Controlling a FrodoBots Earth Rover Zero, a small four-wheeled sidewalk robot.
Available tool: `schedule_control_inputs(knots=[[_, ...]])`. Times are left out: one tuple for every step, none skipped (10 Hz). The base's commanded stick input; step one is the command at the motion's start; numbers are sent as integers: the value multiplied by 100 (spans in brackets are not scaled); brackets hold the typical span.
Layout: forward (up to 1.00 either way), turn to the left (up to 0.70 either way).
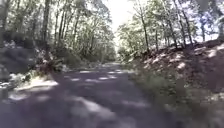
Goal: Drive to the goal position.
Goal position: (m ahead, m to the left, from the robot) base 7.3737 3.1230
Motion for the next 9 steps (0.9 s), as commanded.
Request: schedule_control_inputs(knots=[[45, 0], [45, 0], [45, 0], [45, 0], [45, 0], [45, 0], [45, 0], [45, 0], [45, 0]])
